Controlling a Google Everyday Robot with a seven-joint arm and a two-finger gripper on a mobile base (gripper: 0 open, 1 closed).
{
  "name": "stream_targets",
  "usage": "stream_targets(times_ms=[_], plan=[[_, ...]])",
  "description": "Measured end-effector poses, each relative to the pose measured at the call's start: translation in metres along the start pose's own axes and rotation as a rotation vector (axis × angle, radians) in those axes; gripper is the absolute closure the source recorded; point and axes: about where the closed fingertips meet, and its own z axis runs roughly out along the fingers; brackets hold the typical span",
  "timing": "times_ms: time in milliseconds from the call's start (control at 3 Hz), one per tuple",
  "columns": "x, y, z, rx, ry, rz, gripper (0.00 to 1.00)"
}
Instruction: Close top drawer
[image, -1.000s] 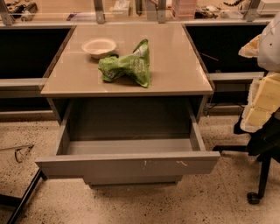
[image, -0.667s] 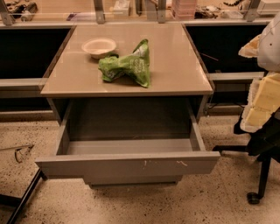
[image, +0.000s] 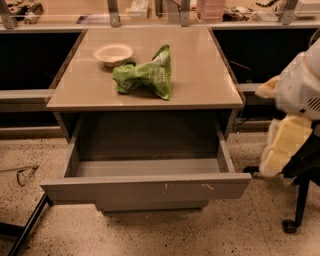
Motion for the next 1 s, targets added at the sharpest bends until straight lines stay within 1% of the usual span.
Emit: stream_targets(times_ms=[333, 667, 1000], plan=[[0.015, 0.029, 0.064, -0.153, -0.07, 0.028, 0.0], [0.015, 0.029, 0.064, -0.153, -0.07, 0.028, 0.0], [0.018, 0.045, 0.084, -0.205, -0.099, 0.027, 0.0]])
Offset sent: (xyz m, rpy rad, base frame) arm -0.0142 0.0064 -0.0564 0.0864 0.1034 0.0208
